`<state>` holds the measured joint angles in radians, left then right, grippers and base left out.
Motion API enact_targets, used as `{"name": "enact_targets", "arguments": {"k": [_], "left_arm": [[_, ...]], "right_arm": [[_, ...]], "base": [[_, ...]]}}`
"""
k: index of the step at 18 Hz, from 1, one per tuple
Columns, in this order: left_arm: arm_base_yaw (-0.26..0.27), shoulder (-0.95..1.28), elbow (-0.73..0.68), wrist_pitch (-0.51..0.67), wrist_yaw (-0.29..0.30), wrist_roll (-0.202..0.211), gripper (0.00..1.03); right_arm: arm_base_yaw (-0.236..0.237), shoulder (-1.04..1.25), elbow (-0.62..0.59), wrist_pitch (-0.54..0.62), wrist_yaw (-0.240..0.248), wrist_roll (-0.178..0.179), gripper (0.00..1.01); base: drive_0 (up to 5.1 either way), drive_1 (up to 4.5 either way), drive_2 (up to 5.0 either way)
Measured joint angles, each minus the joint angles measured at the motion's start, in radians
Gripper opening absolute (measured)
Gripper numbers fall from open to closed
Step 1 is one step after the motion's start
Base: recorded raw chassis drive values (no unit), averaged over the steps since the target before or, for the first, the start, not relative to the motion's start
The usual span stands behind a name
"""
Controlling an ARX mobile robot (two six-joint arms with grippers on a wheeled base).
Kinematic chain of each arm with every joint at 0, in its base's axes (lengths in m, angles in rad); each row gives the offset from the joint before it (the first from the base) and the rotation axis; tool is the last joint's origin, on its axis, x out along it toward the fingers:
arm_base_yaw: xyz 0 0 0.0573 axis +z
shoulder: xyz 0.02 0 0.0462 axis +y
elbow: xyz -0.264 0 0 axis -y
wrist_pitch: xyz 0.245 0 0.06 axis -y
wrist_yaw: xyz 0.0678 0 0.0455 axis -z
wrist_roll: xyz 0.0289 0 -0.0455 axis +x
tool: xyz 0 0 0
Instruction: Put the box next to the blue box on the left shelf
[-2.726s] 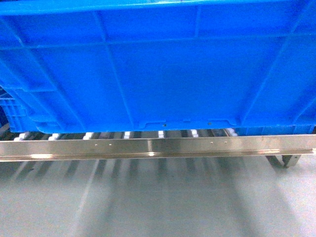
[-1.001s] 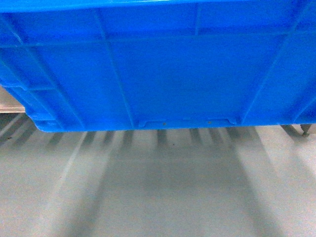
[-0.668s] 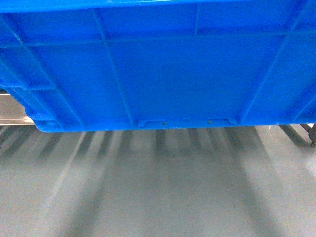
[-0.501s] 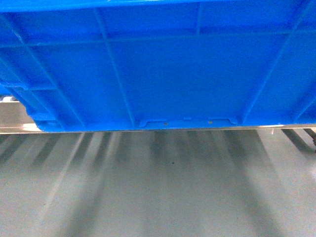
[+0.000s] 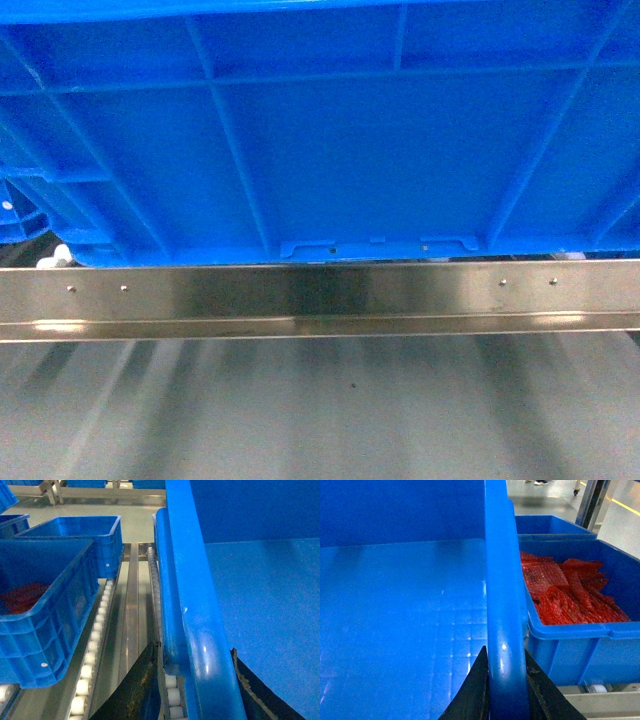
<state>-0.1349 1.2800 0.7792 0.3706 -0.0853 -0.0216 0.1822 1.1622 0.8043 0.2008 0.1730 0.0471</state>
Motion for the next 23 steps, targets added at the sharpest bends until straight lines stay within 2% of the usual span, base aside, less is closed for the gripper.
{"name": "enact_targets", "arguments": {"k": [13,23], "left_arm": [[0.0,0.0,0.0,0.0,0.0,0.0,0.32],[0.0,0.003,0.0,0.0,0.0,0.0,0.32]], "right_arm": [[0.0,0.0,0.0,0.0,0.001,0.0,0.1],[0.0,0.002,0.0,0.0,-0.001,0.0,0.1]], "base": [[0.1,4.15,-4.0],[0.0,0.14,-0.1]]}}
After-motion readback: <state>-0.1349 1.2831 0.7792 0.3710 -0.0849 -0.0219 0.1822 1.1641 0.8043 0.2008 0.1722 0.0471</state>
